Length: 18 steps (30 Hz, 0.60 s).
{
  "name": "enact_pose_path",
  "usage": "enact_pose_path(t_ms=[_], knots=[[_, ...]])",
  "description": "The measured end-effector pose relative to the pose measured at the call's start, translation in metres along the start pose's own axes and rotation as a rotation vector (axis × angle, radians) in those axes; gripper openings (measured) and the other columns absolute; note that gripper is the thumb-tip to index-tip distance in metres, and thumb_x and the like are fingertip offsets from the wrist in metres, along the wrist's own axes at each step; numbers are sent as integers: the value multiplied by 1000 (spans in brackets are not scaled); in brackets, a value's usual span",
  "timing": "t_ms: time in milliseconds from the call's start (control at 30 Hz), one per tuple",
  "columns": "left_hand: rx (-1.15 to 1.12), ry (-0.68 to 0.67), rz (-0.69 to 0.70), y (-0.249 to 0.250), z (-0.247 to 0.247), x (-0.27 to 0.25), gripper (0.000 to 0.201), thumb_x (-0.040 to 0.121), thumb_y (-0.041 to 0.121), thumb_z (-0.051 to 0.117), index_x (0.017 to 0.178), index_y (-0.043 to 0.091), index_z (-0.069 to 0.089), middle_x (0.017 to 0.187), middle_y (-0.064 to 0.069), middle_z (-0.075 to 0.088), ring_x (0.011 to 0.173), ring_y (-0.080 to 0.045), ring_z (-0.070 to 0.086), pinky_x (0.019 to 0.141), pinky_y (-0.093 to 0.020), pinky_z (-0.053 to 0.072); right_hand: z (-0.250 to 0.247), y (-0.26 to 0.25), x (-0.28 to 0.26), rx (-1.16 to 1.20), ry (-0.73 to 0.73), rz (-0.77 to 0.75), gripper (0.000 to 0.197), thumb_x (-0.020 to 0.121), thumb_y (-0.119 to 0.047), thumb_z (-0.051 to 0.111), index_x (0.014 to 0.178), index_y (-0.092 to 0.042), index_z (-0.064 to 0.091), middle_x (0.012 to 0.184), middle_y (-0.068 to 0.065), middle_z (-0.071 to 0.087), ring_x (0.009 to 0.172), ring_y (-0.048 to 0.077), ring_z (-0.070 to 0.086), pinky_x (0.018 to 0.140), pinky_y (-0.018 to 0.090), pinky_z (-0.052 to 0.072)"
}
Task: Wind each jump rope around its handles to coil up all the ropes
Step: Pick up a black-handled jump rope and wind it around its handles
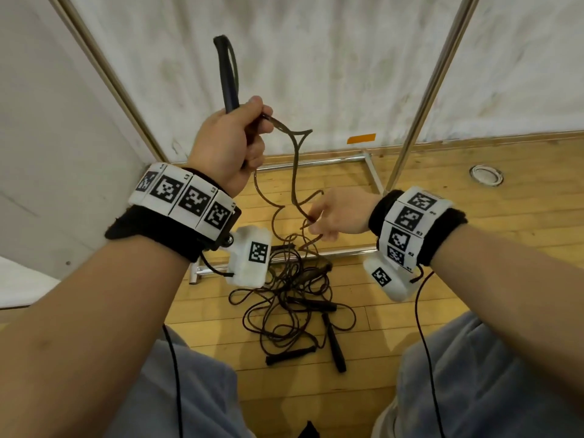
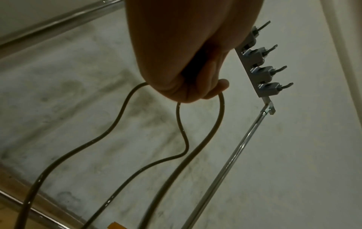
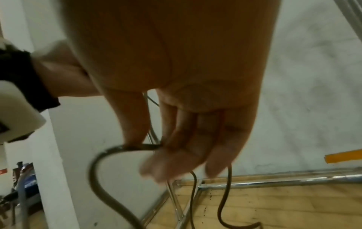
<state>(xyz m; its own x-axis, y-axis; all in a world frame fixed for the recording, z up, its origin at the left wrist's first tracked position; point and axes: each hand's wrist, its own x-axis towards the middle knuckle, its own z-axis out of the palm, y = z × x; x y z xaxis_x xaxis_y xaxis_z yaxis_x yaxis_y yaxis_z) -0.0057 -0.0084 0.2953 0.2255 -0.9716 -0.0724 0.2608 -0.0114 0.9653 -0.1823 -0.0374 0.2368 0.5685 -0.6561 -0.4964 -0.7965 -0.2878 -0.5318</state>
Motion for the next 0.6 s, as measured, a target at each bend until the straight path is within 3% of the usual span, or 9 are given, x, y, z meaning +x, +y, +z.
enact_pose_path(t_ms=[67, 167, 333, 400, 467, 533, 600], knots=[[22, 62, 22, 0, -5, 2, 26, 99, 31, 48, 84, 13, 59, 61, 6, 55, 41, -8, 27, 41, -21, 23, -2, -2, 1, 161, 9, -19, 19, 94, -22, 54, 94, -8, 66, 61, -2, 60, 50, 7, 53, 57, 21, 47], [83, 138, 39, -4, -9, 2, 39, 96, 46, 48, 95, 11, 65, 62, 7, 58, 41, -8, 30, 40, -21, 24, -12, -9, -5, 468, 75, -35, 21, 97, -15, 46, 82, -9, 58, 61, 2, 60, 42, 10, 48, 46, 21, 44], [269, 8, 48, -15, -9, -2, 48, 85, 55, 58, 102, 10, 65, 72, 3, 51, 43, -8, 31, 41, -22, 28, -36, -20, -19, 1074, 178, -105, 21, 100, -16, 39, 85, -8, 52, 61, 4, 67, 49, 13, 61, 52, 24, 53], [354, -128, 9, -24, -5, -6, 50, 77, 49, 68, 104, 8, 64, 67, 3, 43, 44, -9, 31, 42, -23, 29, -44, -22, -23, 1258, 220, -150, 25, 101, -17, 36, 83, -8, 51, 58, 5, 67, 51, 14, 65, 54, 24, 55], [406, -243, -6, -33, 0, -10, 31, 77, 35, 74, 97, 12, 66, 56, 8, 40, 42, -8, 31, 41, -22, 28, -49, -23, -27, 1404, 242, -179, 23, 101, -16, 36, 83, -9, 48, 58, 6, 67, 50, 14, 65, 53, 24, 55], [415, -264, -7, -39, 5, -11, 11, 84, 19, 70, 88, 12, 63, 49, 11, 38, 39, -7, 31, 39, -19, 28, -51, -24, -31, 1478, 231, -190, 22, 101, -15, 36, 83, -9, 48, 59, 7, 67, 51, 15, 65, 53, 24, 54], [416, -273, -5, -43, 8, -10, 10, 88, 14, 65, 81, 11, 59, 47, 10, 38, 37, -7, 31, 38, -19, 29, -52, -23, -32, 1518, 226, -210, 22, 100, -15, 36, 83, -8, 48, 59, 8, 67, 51, 15, 65, 53, 24, 54]])
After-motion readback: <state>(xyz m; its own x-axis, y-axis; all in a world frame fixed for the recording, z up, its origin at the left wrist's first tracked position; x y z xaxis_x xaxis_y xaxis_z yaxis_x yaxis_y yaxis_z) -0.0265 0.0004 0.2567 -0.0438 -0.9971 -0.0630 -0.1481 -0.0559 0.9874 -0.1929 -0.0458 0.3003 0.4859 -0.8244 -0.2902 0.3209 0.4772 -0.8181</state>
